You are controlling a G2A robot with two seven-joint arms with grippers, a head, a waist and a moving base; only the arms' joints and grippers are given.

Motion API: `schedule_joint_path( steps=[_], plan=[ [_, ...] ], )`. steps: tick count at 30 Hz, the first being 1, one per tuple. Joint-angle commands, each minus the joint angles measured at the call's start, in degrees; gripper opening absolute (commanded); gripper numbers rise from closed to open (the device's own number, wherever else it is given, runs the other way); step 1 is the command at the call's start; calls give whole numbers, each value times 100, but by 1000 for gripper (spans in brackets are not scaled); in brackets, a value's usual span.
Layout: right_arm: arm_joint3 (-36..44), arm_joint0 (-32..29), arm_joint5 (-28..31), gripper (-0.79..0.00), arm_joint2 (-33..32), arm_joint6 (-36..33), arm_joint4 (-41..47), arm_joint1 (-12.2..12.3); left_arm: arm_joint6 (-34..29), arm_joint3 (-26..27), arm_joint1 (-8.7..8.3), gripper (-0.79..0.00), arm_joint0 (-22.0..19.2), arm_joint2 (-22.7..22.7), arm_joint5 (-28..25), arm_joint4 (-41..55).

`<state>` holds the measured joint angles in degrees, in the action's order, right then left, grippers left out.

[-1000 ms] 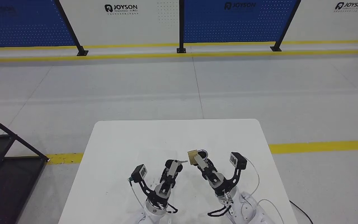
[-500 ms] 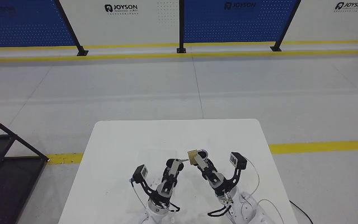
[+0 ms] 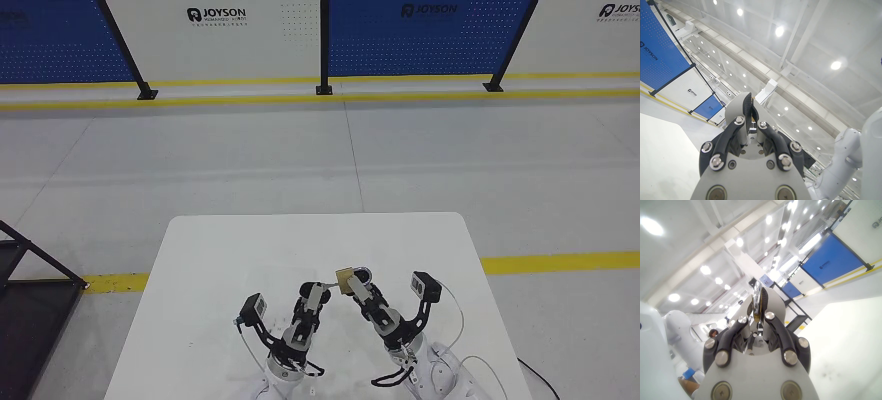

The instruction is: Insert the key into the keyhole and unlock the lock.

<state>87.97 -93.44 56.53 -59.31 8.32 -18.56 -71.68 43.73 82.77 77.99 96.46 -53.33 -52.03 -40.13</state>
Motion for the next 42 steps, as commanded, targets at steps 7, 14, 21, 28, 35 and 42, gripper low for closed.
schedule_joint_path(
  steps=[7,14,21,28,35,42],
  plan=[
    [18,2,-60,-785,2,-11,6,-2,50,-36,56,-785,-45,22,82,-89],
    [149,-74,-208,-785,-39,21,-66,-14,154,-78,104,-785,-69,41,104,-175],
    [196,-129,-248,-785,-45,108,-309,-38,146,-131,148,-785,-108,80,158,-244],
    [197,-157,-208,-785,-70,170,-382,-52,161,-148,173,-428,-99,63,189,-307],
    [192,-186,-166,-785,-126,168,-360,-52,193,-194,179,-428,-68,-13,142,-370],
    [196,-192,-110,-785,-224,-17,-287,-25,86,-232,129,-480,14,-203,-175,-457]
  ],
)
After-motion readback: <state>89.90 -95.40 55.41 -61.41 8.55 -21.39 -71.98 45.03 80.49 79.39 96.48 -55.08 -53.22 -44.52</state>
